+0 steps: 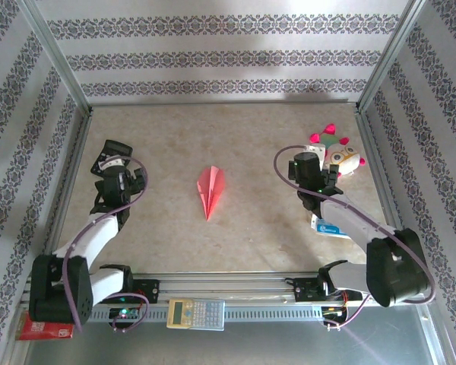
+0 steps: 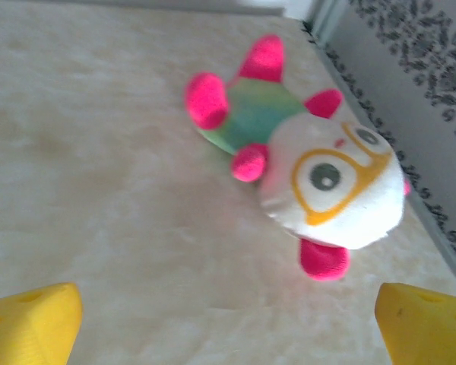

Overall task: Fold a paper plane with a square sheet of paper (pick it up from the middle)
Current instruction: Reset both arms

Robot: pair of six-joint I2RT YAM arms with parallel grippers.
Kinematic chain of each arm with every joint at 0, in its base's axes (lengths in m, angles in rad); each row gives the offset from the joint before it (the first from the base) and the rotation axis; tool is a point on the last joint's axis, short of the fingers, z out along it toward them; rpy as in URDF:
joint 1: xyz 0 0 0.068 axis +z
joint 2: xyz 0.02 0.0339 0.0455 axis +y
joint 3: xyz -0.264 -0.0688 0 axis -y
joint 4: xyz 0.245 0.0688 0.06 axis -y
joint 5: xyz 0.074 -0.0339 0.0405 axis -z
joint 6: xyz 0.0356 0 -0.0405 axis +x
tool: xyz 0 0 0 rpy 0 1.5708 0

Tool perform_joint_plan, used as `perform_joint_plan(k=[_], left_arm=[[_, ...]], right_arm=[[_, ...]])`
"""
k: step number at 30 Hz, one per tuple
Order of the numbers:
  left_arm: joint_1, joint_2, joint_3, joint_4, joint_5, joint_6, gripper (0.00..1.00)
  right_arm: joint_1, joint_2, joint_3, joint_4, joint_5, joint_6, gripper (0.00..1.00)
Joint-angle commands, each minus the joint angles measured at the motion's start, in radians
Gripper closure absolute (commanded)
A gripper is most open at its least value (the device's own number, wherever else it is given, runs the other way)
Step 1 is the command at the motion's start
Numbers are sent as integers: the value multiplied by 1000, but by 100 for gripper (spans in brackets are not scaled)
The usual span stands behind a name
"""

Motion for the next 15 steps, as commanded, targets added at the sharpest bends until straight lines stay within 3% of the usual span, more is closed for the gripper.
perform_joint_plan(k=[1,4,7,11,15], left_arm=[[20,72,-70,283,19,53,0],[25,181,-143,577,75,97,0],[33,278,-146,714,103,108,0],[43,307,-80,616,125,111,0],[38,323,-97,671,221,152,0]], right_arm=[[-58,32,-88,252,-27,-103,2],[-115,70,-180,462,-128,-130,2],[-164,78,-183,496,-226,-135,2],[-230,116,-248,712,-351,-125,2],[-273,203,-300,868,-441,-97,2]])
